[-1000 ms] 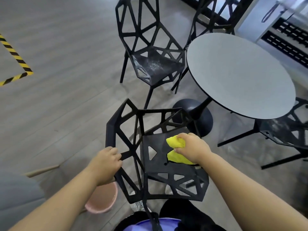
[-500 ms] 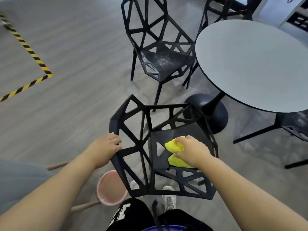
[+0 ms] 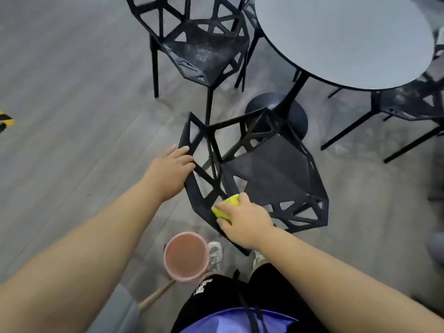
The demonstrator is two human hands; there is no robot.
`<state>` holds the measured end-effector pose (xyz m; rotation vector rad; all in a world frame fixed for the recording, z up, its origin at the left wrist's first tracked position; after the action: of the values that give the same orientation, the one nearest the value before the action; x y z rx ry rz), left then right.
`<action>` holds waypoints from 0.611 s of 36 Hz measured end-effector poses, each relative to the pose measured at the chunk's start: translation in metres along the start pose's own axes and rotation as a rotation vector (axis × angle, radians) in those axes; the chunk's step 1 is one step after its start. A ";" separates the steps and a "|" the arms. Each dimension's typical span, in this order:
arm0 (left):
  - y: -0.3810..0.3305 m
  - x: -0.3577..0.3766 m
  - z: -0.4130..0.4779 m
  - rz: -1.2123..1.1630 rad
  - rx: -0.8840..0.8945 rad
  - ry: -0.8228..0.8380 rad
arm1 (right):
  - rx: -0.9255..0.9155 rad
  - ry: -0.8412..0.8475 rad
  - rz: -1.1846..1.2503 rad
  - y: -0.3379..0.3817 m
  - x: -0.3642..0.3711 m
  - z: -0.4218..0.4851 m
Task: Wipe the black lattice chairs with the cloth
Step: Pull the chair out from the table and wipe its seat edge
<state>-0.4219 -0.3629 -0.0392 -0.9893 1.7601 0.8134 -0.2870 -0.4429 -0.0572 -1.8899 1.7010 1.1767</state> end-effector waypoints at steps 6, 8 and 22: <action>-0.002 0.000 -0.018 -0.023 0.002 -0.030 | -0.012 -0.002 -0.109 0.010 0.015 -0.010; -0.003 0.003 -0.027 -0.009 0.005 -0.038 | -0.054 -0.018 -0.159 0.017 0.020 -0.014; -0.067 -0.009 -0.046 -0.012 0.226 -0.096 | 0.089 0.099 -0.175 -0.049 0.026 -0.064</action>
<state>-0.3786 -0.4301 -0.0215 -0.7971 1.7186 0.6279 -0.2203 -0.4944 -0.0514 -2.0254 1.5708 0.9409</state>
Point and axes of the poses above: each hand's wrist, its own z-axis towards the middle knuckle, its own x-axis out of the palm, y = z × x, the point moved 10 cm from there along z, towards the middle knuckle, and after that the axes turned 1 degree about z, right-handed, at the moved point
